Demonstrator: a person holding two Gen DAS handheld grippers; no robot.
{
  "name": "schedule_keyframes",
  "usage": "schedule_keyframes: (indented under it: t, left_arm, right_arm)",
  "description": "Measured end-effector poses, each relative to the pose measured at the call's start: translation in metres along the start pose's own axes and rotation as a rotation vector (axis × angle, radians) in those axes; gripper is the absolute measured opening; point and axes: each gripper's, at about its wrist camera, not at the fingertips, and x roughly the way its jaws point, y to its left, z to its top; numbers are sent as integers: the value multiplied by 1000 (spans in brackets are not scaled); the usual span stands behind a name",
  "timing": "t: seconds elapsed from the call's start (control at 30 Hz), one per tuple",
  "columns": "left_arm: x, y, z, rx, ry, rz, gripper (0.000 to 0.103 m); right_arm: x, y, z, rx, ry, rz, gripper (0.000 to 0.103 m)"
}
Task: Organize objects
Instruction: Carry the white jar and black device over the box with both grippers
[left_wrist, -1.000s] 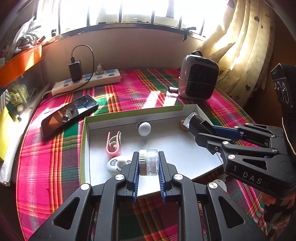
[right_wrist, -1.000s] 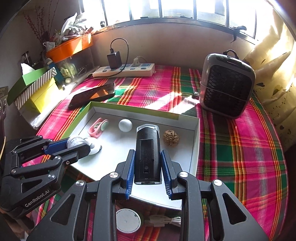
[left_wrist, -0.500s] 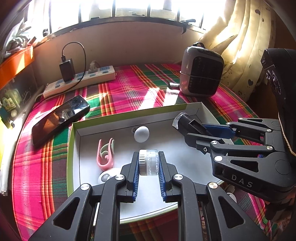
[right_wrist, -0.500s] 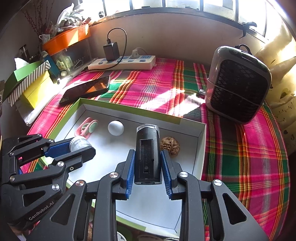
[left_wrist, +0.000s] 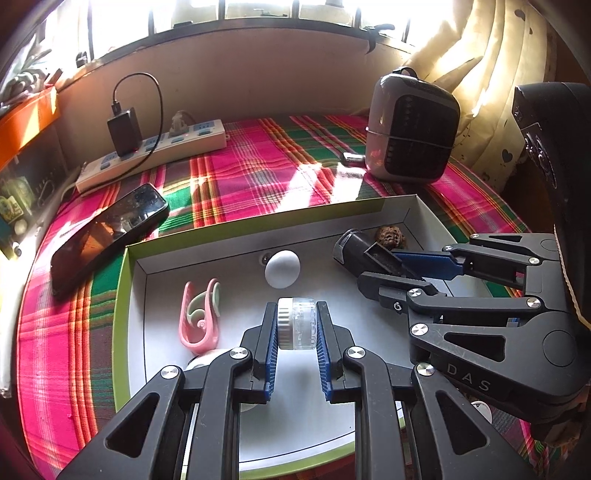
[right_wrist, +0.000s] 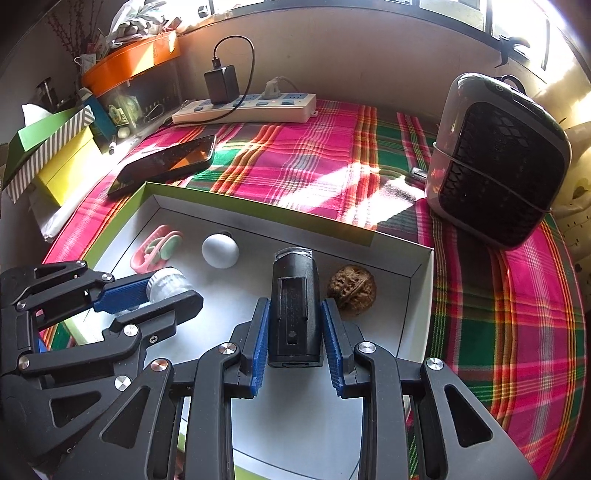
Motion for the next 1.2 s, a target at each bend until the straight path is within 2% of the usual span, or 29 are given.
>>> schedule_keyframes:
  t: [1.2]
  left_arm:
    - [12, 1, -1, 13, 18, 24, 19]
  right_arm:
    - [3, 1, -3, -9, -26, -39, 29]
